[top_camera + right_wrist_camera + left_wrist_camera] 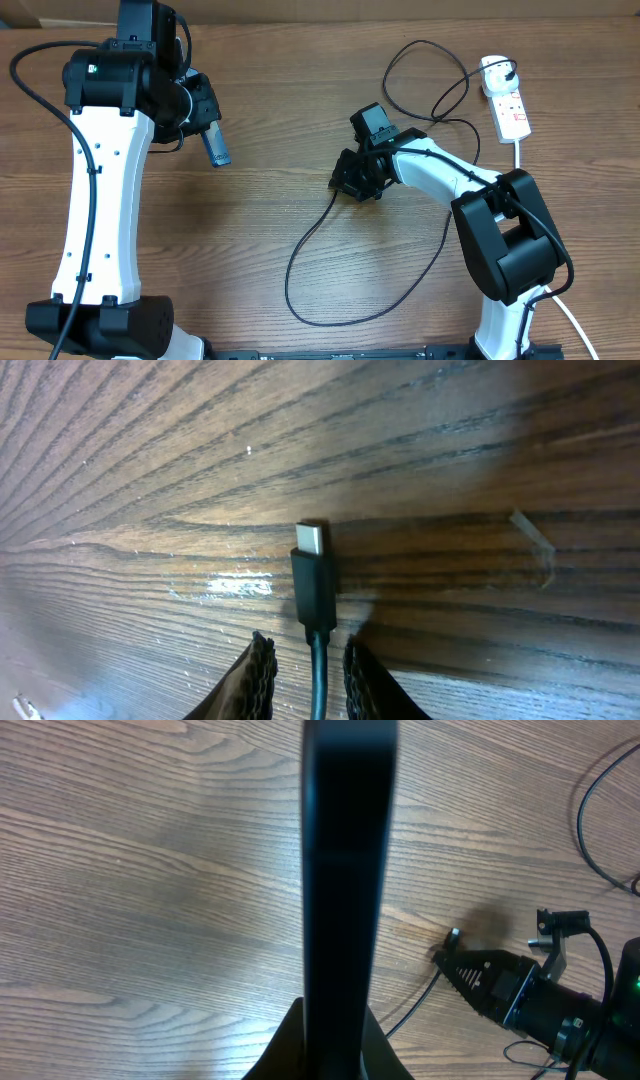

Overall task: Plug charger to phone and switch on socket
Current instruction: 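Close the right gripper on the USB-C plug near its tip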

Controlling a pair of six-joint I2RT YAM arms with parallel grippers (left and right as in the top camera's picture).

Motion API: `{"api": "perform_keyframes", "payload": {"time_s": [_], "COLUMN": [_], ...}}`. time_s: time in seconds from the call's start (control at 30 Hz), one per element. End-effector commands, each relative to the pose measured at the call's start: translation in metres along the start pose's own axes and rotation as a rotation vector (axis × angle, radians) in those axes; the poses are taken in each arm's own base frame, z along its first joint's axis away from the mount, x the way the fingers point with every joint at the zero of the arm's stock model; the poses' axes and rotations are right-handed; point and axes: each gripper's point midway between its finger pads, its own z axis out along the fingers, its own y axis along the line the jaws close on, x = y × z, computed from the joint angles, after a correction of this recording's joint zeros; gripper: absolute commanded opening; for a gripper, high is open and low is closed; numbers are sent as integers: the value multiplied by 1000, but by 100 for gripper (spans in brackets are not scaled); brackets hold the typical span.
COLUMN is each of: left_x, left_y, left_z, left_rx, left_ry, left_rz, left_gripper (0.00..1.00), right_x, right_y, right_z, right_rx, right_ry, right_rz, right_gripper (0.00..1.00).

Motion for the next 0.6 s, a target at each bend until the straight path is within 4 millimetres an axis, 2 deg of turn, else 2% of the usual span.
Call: {"api": "perform_keyframes", "payload": {"time_s": [0.0, 0.57], "left_x": [-1, -1], "left_y": [-6, -6], "left_z": [-5, -5], "left_rx": [26, 26], "left_ry": [-15, -15], "left_rz": [26, 26], "left_gripper": [4, 4], "right_x": [-4, -4], "right_y": [-22, -22], "right_z": [16, 16], "right_rx": [77, 77], "right_ry": [-14, -14], "right_rz": [17, 18], "right_gripper": [23, 16]}}
